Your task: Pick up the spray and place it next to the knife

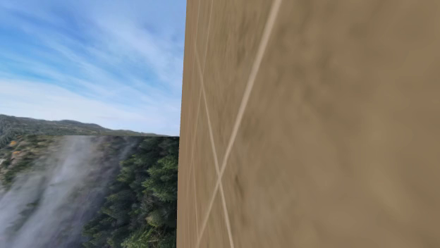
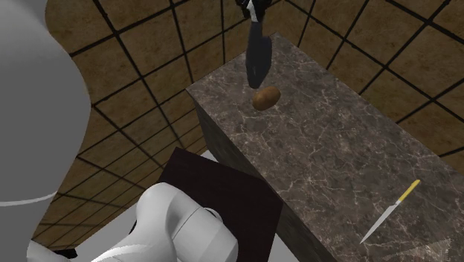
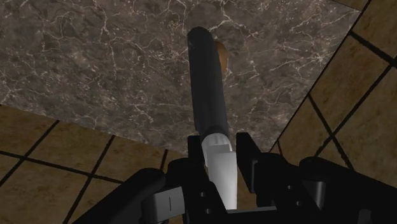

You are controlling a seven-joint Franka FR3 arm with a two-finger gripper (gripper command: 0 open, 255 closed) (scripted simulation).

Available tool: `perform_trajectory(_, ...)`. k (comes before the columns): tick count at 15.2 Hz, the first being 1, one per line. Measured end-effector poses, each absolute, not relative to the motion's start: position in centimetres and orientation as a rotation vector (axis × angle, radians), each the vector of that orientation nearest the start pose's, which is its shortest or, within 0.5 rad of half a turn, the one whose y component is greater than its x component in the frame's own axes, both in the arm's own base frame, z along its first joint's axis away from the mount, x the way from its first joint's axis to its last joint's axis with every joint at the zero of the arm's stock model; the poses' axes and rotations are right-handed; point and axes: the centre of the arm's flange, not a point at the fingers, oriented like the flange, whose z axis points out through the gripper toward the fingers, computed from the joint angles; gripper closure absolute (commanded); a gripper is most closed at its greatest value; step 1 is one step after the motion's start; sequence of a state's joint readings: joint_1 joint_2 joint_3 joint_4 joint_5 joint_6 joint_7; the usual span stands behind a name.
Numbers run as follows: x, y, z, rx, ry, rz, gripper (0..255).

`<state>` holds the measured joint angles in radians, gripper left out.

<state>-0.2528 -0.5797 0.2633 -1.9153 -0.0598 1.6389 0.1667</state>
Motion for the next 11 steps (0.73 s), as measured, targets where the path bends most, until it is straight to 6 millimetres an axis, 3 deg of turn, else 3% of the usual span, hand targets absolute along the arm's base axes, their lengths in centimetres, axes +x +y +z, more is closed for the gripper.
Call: perform_trajectory(11, 38.1, -10.1, 72.9, -3.271, 0.298, -0.498, 255)
